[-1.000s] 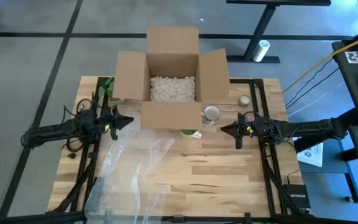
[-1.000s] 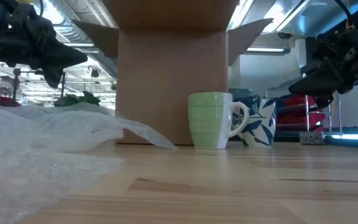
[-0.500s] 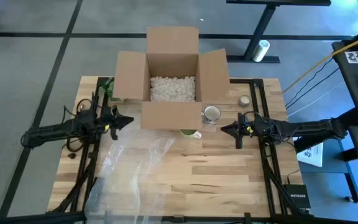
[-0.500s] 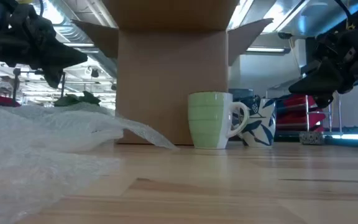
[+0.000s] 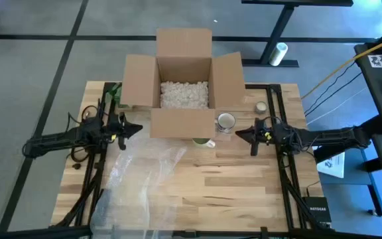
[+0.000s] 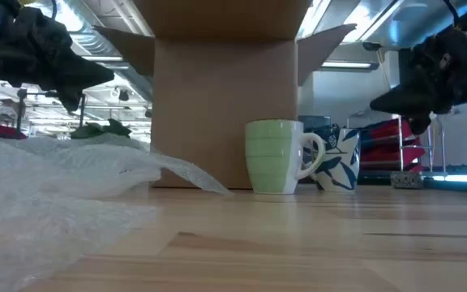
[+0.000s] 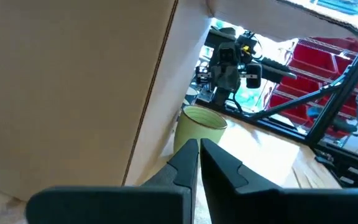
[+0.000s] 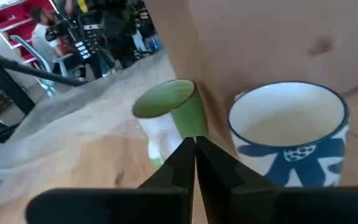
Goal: Wrap mug
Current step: Wrap the green mug with the bubble wrap
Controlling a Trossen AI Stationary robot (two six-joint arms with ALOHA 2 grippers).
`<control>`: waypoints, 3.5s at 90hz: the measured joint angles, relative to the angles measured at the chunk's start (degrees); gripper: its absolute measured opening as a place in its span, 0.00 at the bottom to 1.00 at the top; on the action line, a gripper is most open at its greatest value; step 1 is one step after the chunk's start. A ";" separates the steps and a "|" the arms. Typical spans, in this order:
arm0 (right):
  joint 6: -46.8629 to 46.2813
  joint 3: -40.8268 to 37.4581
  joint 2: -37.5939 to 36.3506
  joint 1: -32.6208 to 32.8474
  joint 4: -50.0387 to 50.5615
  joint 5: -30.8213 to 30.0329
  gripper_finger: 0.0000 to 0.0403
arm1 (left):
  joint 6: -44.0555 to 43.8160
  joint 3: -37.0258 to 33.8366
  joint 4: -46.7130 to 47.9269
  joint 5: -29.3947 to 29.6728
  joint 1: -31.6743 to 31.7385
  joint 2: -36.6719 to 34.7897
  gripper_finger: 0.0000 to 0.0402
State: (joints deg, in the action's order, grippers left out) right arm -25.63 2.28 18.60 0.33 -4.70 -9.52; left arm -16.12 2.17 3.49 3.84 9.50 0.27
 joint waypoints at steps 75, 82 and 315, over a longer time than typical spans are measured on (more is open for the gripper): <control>-25.32 37.24 47.47 35.57 30.06 -28.47 0.00 | -0.42 -0.02 0.43 -3.29 -0.18 5.95 0.00; -24.40 43.24 51.36 33.92 35.96 -26.20 0.00 | -0.41 -0.02 0.41 -3.33 -0.20 6.82 0.00; 18.50 74.40 81.41 9.01 50.18 0.74 0.01 | -2.97 0.02 0.50 -3.58 -3.26 7.38 0.00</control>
State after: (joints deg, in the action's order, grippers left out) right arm -7.13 76.68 100.01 9.34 45.48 -8.78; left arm -19.09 2.20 3.99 0.25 6.24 7.65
